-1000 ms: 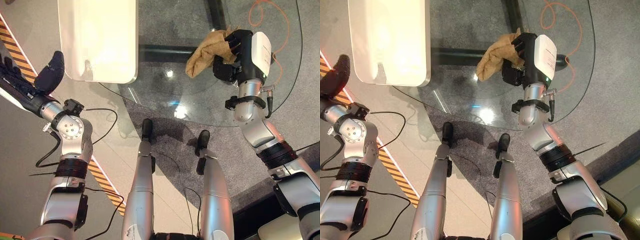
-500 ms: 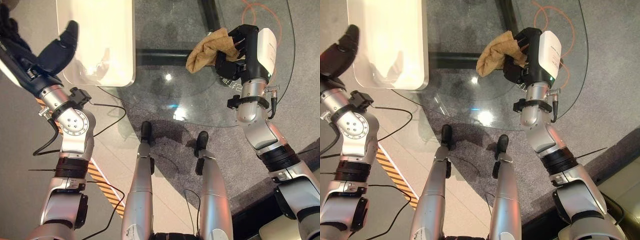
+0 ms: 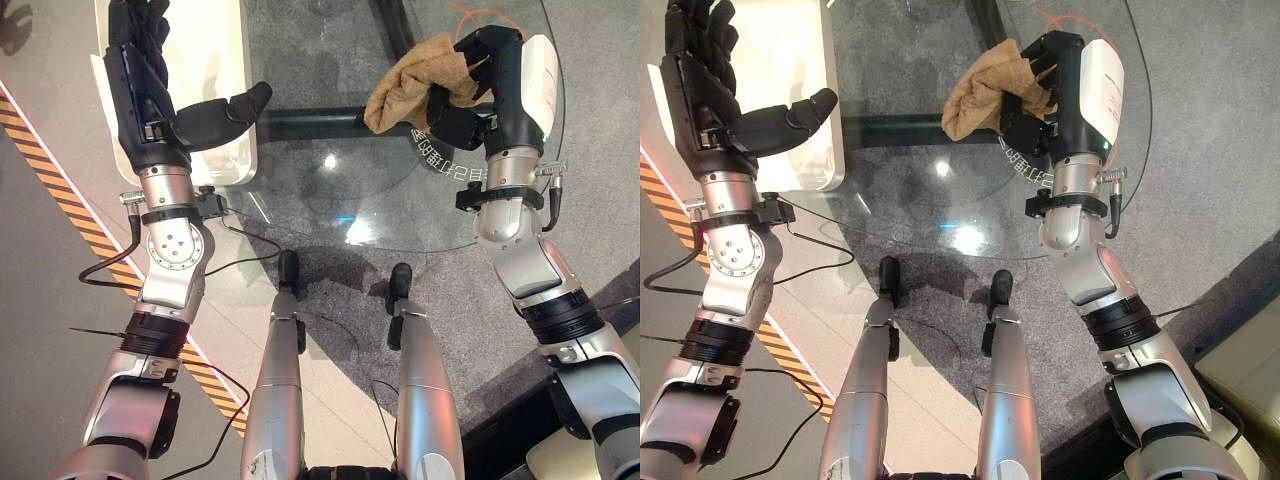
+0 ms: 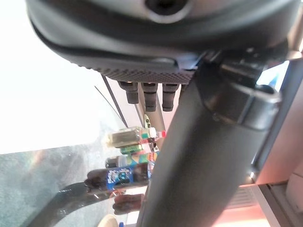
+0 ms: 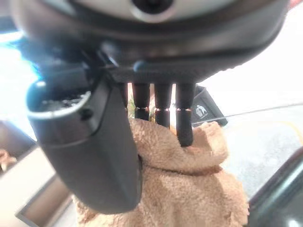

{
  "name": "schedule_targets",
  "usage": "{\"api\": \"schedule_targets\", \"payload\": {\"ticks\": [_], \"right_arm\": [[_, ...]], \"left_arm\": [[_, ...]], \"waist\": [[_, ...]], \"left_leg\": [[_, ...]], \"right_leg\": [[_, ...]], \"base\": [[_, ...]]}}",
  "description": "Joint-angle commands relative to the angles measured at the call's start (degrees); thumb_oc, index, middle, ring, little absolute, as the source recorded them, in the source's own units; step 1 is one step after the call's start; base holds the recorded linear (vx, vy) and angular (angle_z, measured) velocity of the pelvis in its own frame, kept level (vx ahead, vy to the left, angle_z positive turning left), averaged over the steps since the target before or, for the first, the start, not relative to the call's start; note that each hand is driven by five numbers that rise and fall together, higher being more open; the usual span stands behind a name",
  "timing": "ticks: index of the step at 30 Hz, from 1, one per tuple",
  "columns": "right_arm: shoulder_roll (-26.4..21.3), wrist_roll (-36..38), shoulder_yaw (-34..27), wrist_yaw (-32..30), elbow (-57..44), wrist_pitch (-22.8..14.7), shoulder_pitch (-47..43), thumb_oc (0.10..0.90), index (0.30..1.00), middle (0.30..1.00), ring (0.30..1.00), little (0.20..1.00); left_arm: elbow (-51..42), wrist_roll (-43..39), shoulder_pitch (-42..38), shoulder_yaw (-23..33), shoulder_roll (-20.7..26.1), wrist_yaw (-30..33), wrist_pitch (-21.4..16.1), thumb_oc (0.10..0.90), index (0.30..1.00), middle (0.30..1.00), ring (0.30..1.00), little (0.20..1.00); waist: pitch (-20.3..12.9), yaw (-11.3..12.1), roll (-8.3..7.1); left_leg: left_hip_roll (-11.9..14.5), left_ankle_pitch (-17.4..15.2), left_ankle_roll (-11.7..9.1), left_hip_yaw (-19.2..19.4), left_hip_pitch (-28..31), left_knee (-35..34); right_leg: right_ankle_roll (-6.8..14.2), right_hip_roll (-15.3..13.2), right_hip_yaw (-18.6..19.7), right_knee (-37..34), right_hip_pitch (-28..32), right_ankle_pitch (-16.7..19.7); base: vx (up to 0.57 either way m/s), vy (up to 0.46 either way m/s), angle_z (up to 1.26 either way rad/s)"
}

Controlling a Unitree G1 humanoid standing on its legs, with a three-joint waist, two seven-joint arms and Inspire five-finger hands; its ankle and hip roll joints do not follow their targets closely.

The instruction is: Wipe the table with a cloth and put it in the basket.

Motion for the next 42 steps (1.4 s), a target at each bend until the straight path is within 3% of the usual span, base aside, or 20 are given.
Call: {"api": "schedule_targets", "payload": {"ticks": [1,10,25,42], "right_arm": [[-0.4,0.7,-6.0,-0.8,-12.5,-9.5,-5.9,0.1,0.3,0.3,0.3,0.2],[0.7,1.4,-5.5,-0.1,-14.8,-10.2,-8.1,0.1,0.3,0.3,0.3,0.2],[0.7,2.9,-4.8,0.5,-17.0,-9.9,-14.2,0.1,0.3,0.3,0.3,0.2],[2.3,13.7,-3.3,6.0,-19.7,-10.5,-18.3,0.1,0.3,0.3,0.3,0.2]], "left_arm": [[-5.7,2.2,-7.2,-0.6,2.4,-1.4,-3.7,0.8,0.9,0.9,0.9,0.9],[-4.3,-0.2,-9.7,-3.8,-0.3,-5.4,-2.9,0.8,0.9,0.9,0.9,0.9],[-0.9,-11.0,-11.8,-6.1,-3.6,-13.4,-2.1,0.8,0.9,0.9,0.9,0.9],[3.2,-13.8,-14.7,-8.0,-5.0,-17.2,-0.4,0.8,0.9,0.9,0.9,0.9]], "waist": [[-1.5,-0.7,-0.56],[-1.5,-1.3,-1.55],[-1.6,-1.6,-3.07],[-3.0,-2.0,-4.02]], "left_leg": [[-5.7,-3.3,5.3,4.6,4.4,-1.6],[-5.2,-3.3,5.3,5.1,5.3,-2.2],[-4.5,-3.5,5.1,5.7,7.2,-3.0],[-4.0,-3.6,4.7,6.0,7.1,-3.0]], "right_leg": [[-3.1,9.1,-1.2,-5.9,5.2,0.5],[-3.1,9.4,-0.8,-6.6,6.1,0.7],[-3.3,9.7,-0.4,-7.8,8.0,0.9],[-3.8,9.7,-0.2,-8.2,8.0,0.8]], "base": [[0.0,0.0,0.0],[0.0,-0.001,0.0],[0.0,-0.001,-0.01],[0.0,0.001,-0.01]]}}
